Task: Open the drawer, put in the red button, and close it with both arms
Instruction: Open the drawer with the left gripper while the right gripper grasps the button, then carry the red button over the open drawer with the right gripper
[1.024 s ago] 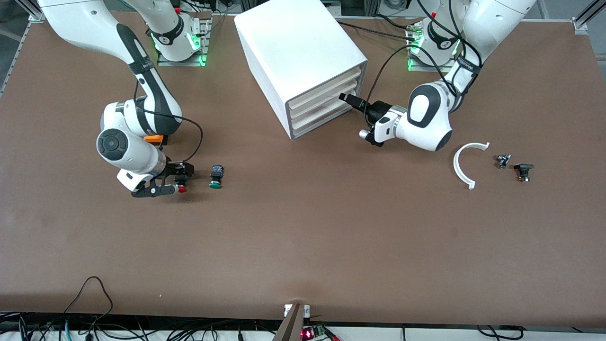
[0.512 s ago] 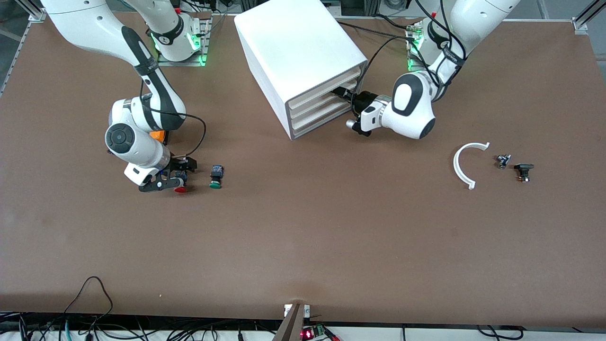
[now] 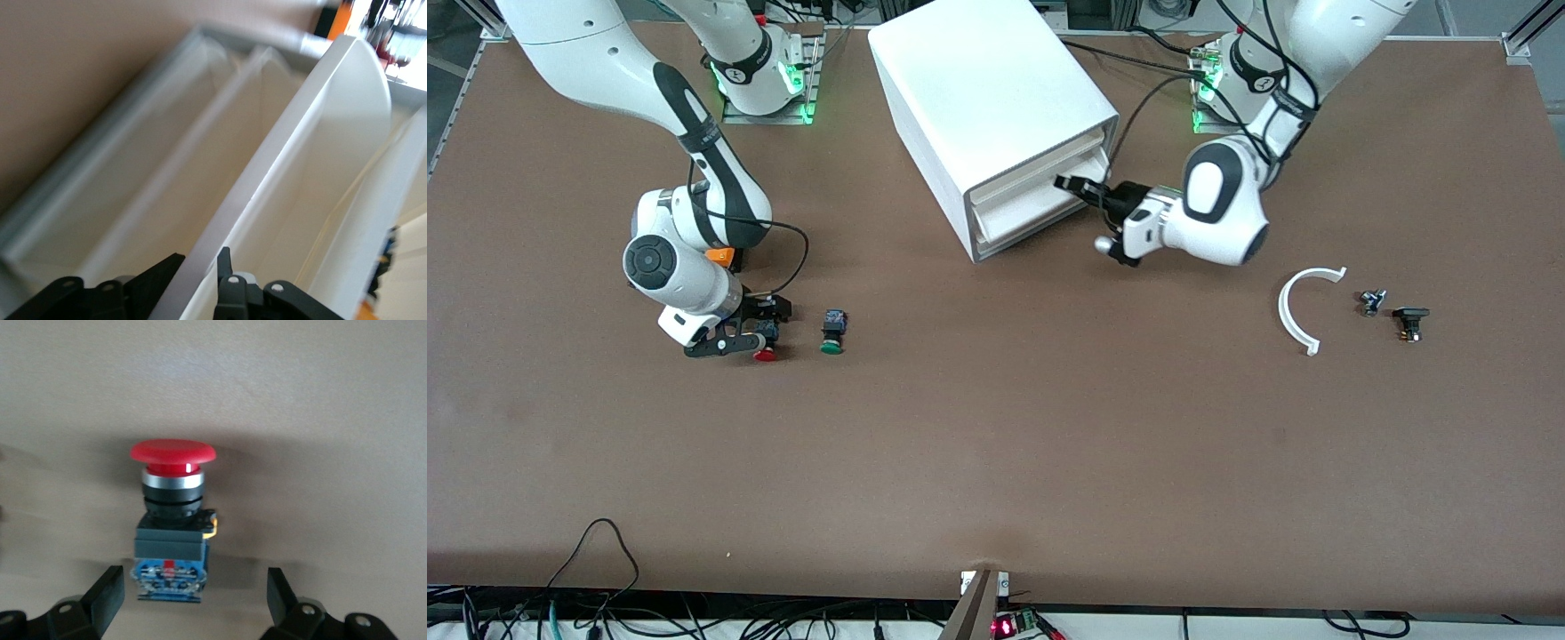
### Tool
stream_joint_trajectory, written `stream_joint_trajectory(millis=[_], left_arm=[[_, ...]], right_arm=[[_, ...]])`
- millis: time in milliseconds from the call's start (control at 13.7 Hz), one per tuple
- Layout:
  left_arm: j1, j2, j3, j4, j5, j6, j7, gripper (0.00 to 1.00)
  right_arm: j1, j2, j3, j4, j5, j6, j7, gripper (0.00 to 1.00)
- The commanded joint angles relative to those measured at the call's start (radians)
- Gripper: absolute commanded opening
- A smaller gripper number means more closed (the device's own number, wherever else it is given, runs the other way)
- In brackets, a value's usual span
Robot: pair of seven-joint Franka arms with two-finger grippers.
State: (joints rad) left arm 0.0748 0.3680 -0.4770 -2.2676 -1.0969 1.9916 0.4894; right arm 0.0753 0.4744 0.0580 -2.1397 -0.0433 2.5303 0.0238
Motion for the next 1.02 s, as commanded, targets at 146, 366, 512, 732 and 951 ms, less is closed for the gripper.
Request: stream_joint_trajectory(millis=[146, 366, 512, 732, 951], left_arm=[[0.025, 0.003, 0.138, 0.097, 0.089, 0.046, 0.009, 0.0], [0.045, -0.018, 0.136, 0.095, 0.103, 0.036, 0.009, 1.0], [0.057, -0.043, 0.138, 0.102, 0.103, 0.041, 0.012, 1.0], [0.109, -0.116, 0.17, 0.155, 0.248, 0.044, 0.009, 1.0], [0.138, -0.181, 0.175, 0.23, 0.341, 0.047, 0.006, 1.0]], right_arm=[[-0.008, 0.023, 0.011, 0.017, -0.003, 0.013, -0.001, 0.37], [-0.008, 0.01, 0.036, 0.038, 0.003, -0.002, 0.021, 0.13], [-0.009, 0.006, 0.036, 0.079, 0.005, -0.042, 0.021, 0.13], [-0.008, -0.048, 0.042, 0.161, 0.003, -0.157, 0.018, 0.13], [-0.008, -0.089, 0.101, 0.286, 0.003, -0.278, 0.007, 0.13]])
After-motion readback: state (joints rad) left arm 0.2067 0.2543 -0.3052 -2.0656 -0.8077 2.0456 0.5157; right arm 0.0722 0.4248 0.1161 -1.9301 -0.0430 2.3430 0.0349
